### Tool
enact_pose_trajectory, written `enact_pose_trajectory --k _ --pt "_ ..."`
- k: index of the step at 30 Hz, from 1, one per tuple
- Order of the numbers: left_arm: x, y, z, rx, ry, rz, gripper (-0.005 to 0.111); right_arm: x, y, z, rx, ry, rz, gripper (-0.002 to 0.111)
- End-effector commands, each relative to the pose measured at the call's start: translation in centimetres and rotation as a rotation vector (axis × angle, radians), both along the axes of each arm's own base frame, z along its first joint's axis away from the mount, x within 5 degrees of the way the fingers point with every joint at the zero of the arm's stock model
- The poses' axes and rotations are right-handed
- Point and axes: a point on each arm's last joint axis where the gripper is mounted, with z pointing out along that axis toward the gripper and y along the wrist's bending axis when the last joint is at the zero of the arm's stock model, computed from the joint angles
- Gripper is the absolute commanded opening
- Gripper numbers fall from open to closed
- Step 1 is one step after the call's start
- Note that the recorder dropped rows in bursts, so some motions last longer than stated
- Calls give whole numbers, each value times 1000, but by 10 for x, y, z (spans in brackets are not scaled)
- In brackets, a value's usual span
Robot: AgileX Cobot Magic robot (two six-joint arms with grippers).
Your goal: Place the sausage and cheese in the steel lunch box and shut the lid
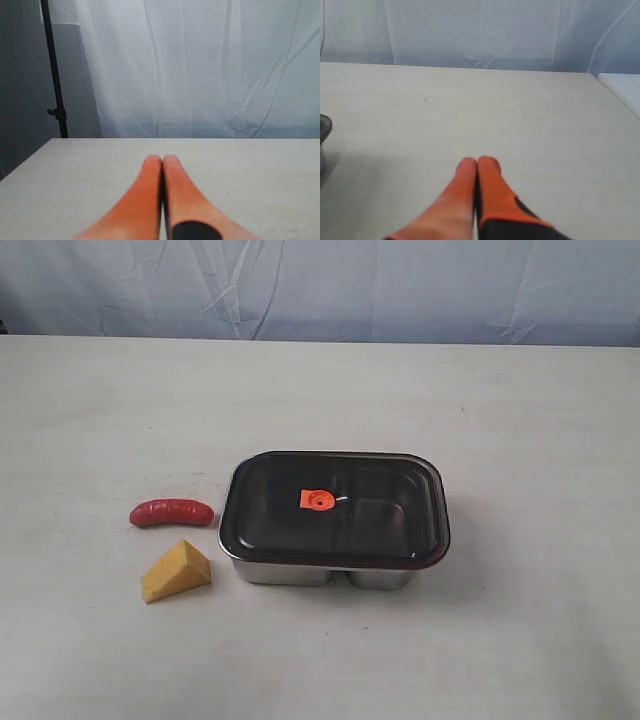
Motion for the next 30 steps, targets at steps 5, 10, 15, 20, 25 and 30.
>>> enact_pose_trajectory --k 5,10,15,20,25,30 --pt "-1 1 1 0 -15 8 0 1 -2 6 -86 -71 -6 -1" --pt "-1 1 1 0 -15 8 0 2 1 28 701 -223 -49 -1" --pt "-1 1 1 0 -15 8 0 2 -4 35 910 -301 -88 -1" --pt "-1 1 1 0 -15 8 0 2 -5 35 1071 -285 -101 -1" --pt "-1 1 1 0 -15 8 0 -11 10 76 876 -211 66 -1" --pt "-1 0 1 0 -15 2 0 -28 25 124 496 -234 276 -1"
